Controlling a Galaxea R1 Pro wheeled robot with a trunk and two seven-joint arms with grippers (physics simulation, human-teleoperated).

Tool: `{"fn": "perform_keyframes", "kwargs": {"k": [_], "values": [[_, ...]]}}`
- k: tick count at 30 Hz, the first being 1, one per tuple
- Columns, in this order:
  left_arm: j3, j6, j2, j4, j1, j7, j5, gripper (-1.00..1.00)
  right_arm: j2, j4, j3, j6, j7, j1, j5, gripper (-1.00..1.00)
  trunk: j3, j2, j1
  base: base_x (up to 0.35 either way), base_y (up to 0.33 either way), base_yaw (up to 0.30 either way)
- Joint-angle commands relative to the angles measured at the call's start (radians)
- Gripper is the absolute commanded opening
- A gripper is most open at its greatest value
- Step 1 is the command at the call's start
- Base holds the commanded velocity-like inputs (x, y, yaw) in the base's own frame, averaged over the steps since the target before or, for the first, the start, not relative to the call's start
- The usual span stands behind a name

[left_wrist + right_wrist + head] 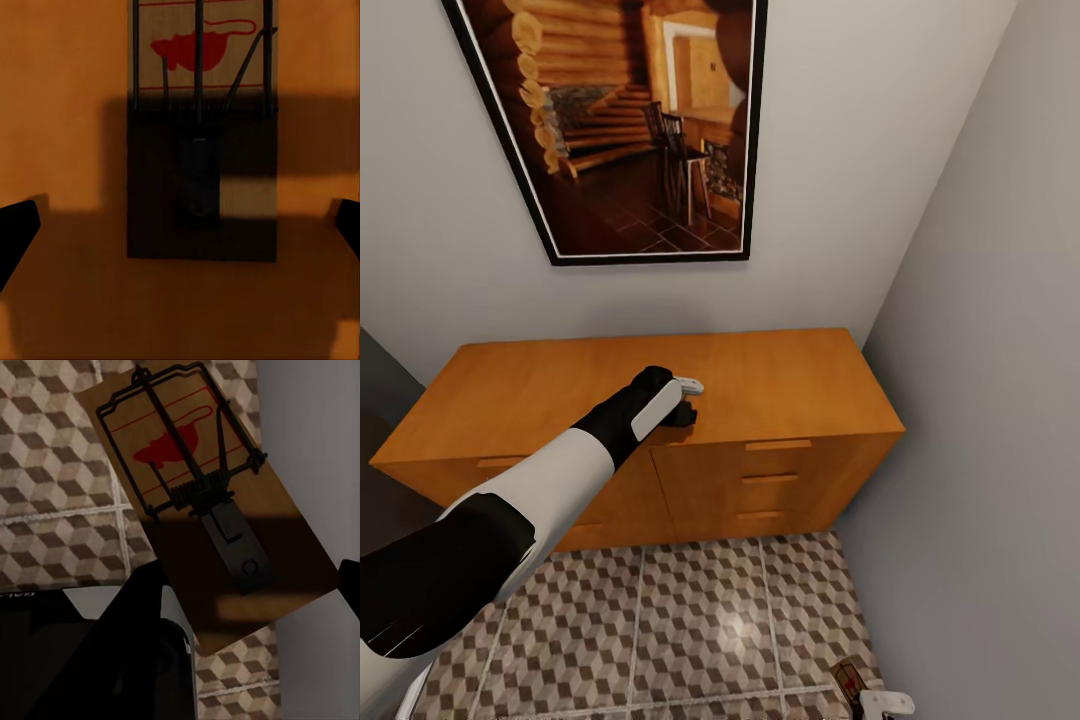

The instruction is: Take the four mousetraps from the cabinet in the bathroom and place them on the bathroom floor. Make sure all four end up on the same floor surface, and ensure that at least two of them are either under or directly next to the same bathroom sink.

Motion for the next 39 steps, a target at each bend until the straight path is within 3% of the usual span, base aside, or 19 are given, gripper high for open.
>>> {"fn": "perform_keyframes", "kwargs": {"k": [1,34,35,39], "values": [[-0.005,-0.001,0.001,0.009,0.0,0.007,0.011,1.0,0.0,0.001,0.009,-0.004,0.0,-0.001,-0.011,-1.0,-0.002,-0.001,0.001,0.0,0.0,0.0],[-0.005,-0.001,0.001,0.009,0.007,0.005,0.011,1.0,0.001,0.001,0.009,-0.004,0.0,-0.001,-0.011,-1.0,-0.007,-0.001,0.001,0.0,0.0,0.0],[-0.005,-0.001,0.001,0.009,0.007,0.005,0.011,-1.0,0.001,0.001,0.009,-0.004,0.0,-0.001,-0.011,-1.0,-0.007,-0.001,0.001,0.0,0.0,0.0],[-0.005,-0.001,0.001,0.008,0.009,0.005,0.011,-1.0,0.001,0.001,0.009,-0.004,-0.001,-0.001,-0.011,-1.0,-0.007,-0.001,0.001,0.0,0.0,0.0]]}}
